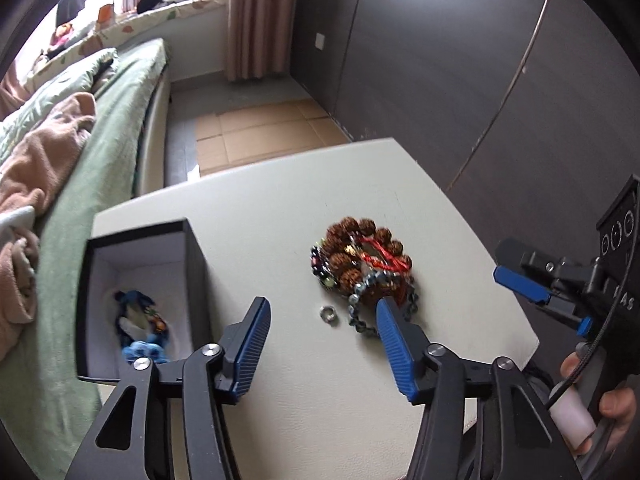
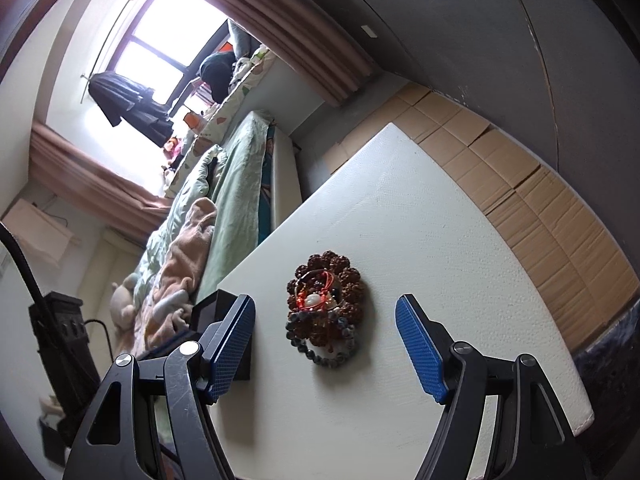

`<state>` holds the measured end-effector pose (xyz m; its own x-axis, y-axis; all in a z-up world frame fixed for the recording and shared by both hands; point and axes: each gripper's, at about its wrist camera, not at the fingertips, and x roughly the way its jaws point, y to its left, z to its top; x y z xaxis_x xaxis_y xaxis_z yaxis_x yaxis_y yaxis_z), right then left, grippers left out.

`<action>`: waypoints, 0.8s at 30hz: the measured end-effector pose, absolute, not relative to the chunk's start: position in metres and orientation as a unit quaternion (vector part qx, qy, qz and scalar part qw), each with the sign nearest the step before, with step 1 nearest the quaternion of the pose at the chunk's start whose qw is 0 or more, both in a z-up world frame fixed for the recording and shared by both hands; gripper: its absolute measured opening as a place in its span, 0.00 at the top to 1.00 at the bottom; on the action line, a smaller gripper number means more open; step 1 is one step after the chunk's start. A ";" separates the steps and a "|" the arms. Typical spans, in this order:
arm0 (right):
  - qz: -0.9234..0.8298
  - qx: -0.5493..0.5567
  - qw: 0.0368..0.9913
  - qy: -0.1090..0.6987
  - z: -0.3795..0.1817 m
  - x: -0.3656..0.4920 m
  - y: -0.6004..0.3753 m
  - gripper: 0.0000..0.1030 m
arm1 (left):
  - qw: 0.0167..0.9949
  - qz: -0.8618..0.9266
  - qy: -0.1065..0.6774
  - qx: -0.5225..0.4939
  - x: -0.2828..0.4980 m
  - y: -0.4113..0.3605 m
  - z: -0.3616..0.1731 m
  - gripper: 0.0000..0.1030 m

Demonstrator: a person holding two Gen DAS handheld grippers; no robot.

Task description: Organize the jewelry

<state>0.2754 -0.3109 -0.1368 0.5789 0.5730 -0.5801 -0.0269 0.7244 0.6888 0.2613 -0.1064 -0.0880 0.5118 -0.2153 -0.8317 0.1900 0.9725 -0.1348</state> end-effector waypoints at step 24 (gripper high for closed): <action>0.242 0.396 0.764 0.449 -0.174 0.291 -0.300 0.33 | 0.854 -0.165 0.492 -0.042 0.267 -0.125 -0.118 0.91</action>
